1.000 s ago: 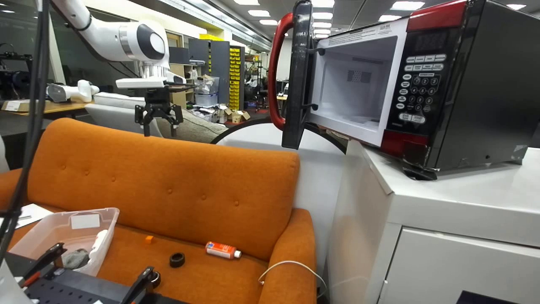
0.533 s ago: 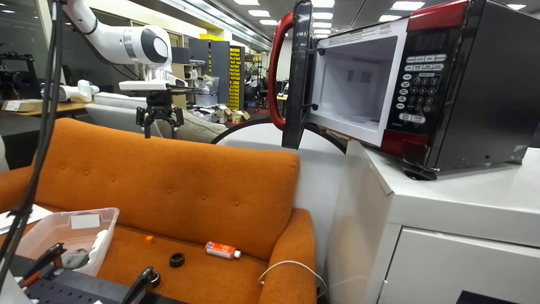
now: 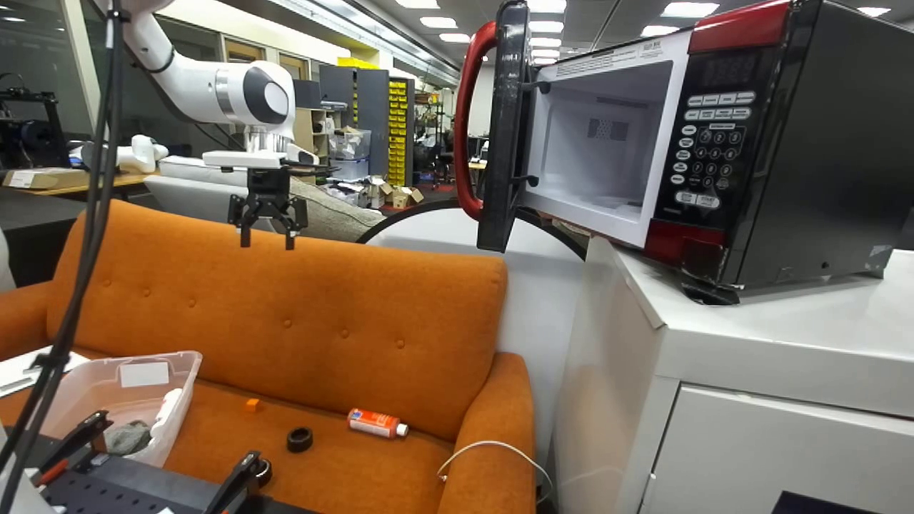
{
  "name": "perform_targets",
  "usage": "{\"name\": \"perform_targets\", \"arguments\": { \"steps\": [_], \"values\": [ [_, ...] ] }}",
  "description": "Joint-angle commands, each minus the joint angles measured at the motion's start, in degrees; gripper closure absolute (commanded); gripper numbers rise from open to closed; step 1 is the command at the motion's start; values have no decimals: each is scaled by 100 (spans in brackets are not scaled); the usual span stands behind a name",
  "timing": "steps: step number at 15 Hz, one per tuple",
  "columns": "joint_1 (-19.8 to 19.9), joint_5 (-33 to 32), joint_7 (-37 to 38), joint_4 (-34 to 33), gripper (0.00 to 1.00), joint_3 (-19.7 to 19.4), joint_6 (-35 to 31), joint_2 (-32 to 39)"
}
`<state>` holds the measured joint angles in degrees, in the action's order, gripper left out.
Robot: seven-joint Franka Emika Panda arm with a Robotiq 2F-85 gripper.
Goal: Pick up the object on the sofa and place it in the plastic box
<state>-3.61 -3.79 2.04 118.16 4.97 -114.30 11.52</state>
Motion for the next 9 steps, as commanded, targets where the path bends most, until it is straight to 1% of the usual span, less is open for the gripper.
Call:
{"name": "perform_targets", "arguments": {
  "steps": [1,4,7,8,9],
  "values": [
    [23,452,-207,-97,0,-5,49,524],
    [87,935,-485,-212,0,60,173,1194],
    [113,1317,-592,-226,0,98,268,1736],
    [115,1374,-616,-228,0,100,304,1855],
    [2,1186,-461,-75,0,22,46,1727]
  ]
}}
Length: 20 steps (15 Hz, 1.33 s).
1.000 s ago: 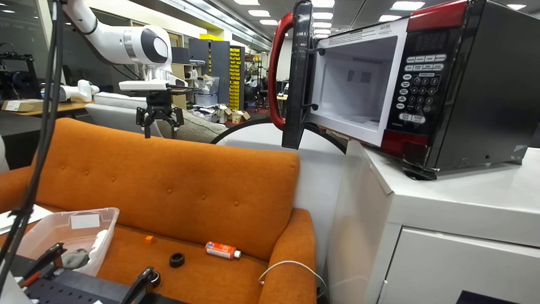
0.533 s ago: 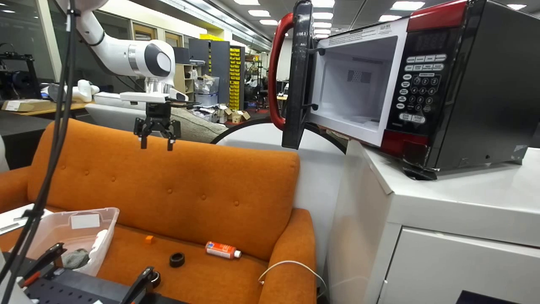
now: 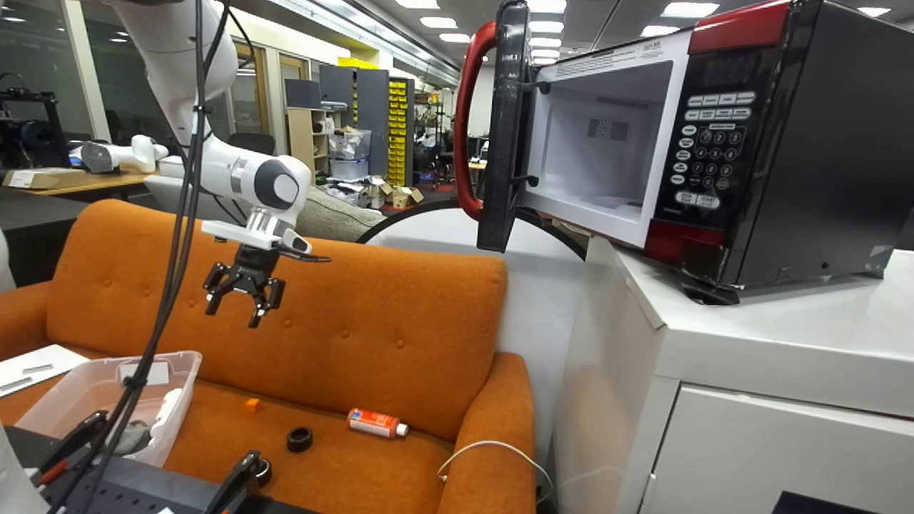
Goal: Pick up the object on the sofa and place it in the plastic box
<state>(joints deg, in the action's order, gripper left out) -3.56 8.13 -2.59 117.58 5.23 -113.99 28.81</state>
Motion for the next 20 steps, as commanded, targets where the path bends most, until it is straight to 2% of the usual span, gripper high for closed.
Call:
{"name": "perform_targets", "arguments": {
  "steps": [1,7,9,16,20],
  "values": [
    [1,41,-18,-28,0,2,18,121],
    [8,61,-25,-150,0,3,155,158],
    [-43,-23,-26,-64,0,-10,-138,199],
    [20,-178,-477,72,0,6,-855,1136],
    [63,-300,-442,35,0,-29,-1250,1701]
  ]
}}
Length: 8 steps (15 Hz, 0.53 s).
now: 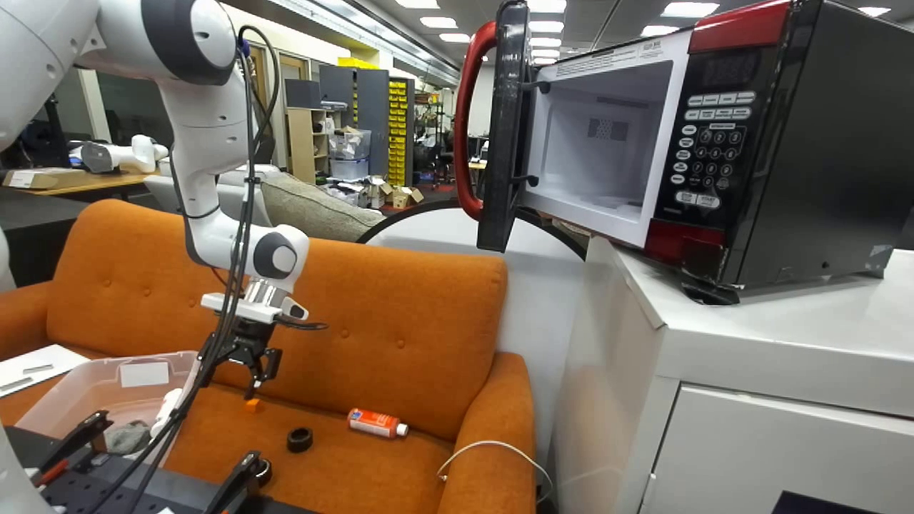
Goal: Pick up the object on the sofa and place it in the plastic box
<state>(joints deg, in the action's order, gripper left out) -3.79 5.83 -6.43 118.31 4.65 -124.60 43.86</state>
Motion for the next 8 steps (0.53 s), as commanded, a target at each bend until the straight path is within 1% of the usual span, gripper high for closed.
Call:
{"name": "perform_targets", "arguments": {
  "steps": [1,2,8],
  "values": [
    [134,-32,-73,-51,0,50,-218,288],
    [74,-67,40,-29,0,42,-147,245],
    [73,-66,45,-69,0,50,-159,310]
  ]
}}
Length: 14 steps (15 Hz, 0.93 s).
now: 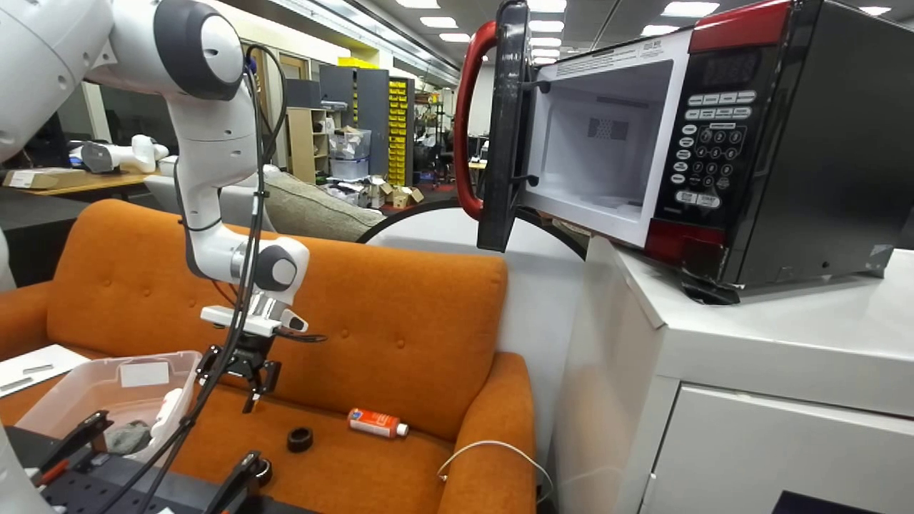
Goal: Pick up the object on the sofa and place it in the plastic box
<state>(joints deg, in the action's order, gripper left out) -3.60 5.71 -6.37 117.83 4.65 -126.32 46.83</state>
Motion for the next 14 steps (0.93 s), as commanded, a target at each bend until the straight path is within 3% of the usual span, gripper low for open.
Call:
{"name": "perform_targets", "arguments": {
  "steps": [1,7,14],
  "values": [
    [55,-54,39,-21,0,49,13,13],
    [40,-48,40,-101,0,53,-149,338],
    [9,-254,50,-131,0,-55,-1448,1190]
  ]
}}
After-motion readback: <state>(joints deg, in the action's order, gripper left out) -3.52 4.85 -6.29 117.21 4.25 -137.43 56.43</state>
